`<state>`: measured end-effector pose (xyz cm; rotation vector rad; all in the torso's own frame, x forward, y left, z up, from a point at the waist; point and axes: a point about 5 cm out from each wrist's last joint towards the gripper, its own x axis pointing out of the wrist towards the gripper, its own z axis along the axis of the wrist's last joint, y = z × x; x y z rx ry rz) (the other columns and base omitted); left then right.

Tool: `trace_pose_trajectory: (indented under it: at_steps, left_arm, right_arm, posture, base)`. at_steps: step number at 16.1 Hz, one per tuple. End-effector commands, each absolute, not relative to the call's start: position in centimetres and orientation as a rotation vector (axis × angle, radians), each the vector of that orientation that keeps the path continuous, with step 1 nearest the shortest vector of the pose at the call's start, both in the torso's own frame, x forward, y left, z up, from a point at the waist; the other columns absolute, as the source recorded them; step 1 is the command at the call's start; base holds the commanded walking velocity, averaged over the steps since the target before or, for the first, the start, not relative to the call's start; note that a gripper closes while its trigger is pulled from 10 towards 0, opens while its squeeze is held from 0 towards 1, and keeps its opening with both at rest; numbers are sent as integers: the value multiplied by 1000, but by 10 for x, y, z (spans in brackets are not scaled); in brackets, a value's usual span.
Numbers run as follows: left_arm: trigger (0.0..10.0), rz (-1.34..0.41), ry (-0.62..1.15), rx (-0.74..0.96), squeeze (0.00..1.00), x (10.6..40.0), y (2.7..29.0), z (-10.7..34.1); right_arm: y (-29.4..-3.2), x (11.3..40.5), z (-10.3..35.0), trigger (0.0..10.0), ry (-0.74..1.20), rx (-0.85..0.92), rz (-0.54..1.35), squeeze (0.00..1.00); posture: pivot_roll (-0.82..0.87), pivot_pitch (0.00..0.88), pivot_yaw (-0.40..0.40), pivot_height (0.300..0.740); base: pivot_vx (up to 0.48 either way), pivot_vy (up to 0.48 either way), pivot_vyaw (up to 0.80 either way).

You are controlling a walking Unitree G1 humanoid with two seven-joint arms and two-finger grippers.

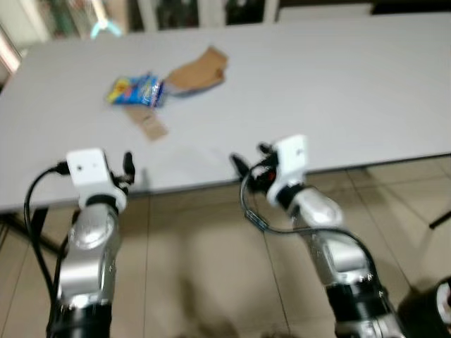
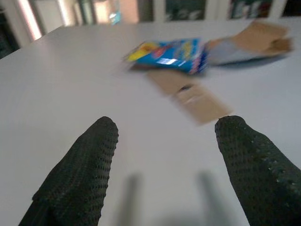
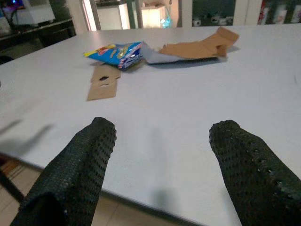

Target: Picking trash to rubbish bin

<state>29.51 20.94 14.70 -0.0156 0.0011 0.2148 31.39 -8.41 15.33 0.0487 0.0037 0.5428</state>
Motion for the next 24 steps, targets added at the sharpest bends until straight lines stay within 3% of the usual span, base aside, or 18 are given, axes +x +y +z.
trace_pose_trajectory:
  at_steps: [1,20,24]
  left_arm:
    - [10000,178,-5,-24,0,296,200,149]
    - [10000,176,-3,-46,0,296,198,147]
    - [10000,189,6,-38,0,296,199,146]
  right_arm:
    - [-95,314,150,10000,13,45,510,0]
    - [-96,312,148,10000,17,44,508,0]
    - [-96,313,148,10000,16,43,507,0]
  posture:
    - [-96,112,42,740]
    - [-98,117,46,740]
    - [-99,118,43,740]
  base:
    - [472,0,0]
    - [473,0,0]
    - [0,0,0]
